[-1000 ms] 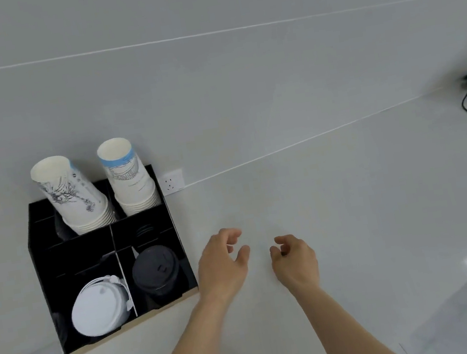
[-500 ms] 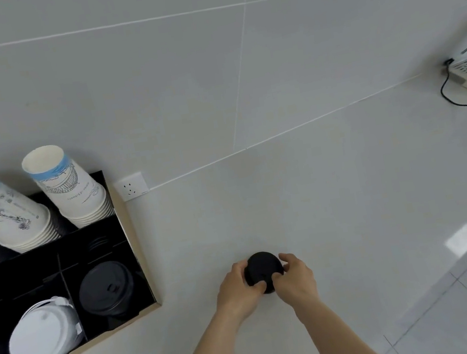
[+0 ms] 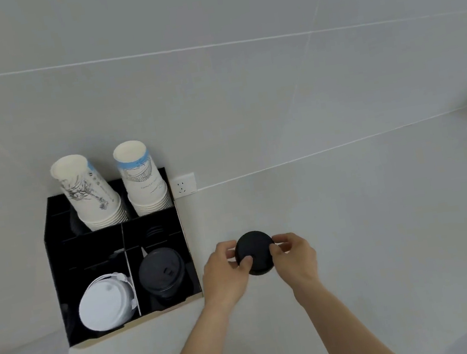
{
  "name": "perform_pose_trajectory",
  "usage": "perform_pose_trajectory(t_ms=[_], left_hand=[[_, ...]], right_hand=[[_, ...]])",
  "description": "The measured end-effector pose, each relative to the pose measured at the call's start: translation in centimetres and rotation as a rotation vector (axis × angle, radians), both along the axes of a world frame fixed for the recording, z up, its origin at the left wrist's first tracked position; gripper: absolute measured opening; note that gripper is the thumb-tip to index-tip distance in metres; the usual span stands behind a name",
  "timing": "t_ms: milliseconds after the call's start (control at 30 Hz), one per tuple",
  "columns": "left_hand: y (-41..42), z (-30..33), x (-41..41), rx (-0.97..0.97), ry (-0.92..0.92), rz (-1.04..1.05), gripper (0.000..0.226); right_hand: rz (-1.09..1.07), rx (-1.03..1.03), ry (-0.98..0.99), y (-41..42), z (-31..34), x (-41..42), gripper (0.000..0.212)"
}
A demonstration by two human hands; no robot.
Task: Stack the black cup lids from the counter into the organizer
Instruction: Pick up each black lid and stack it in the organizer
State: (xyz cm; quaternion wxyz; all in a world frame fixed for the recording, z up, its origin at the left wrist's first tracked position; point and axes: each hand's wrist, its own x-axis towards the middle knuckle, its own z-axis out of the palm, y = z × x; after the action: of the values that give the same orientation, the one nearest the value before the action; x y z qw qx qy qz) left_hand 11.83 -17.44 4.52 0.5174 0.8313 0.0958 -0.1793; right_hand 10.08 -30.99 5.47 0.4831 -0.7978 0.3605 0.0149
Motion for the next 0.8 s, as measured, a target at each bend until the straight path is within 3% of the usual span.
perform_pose_trajectory(t_ms=[300, 533, 800], left_hand=[[11.0, 2.3, 1.0, 0.041, -0.161, 0.217, 0.026], [15.9, 1.0, 0.7, 0.118, -0.117, 0.277, 0.027], [16.6, -0.6, 1.0, 0.155, -0.063, 0.254, 0.027]], right_hand=[[0.196, -0.006, -0.137, 10.9, 2.5, 3.0, 0.024], [0.355, -0.059, -0.111, 15.8, 0.9, 3.8, 0.032], [0.391, -0.142, -0.065, 16.8, -1.1, 4.1, 0.031]])
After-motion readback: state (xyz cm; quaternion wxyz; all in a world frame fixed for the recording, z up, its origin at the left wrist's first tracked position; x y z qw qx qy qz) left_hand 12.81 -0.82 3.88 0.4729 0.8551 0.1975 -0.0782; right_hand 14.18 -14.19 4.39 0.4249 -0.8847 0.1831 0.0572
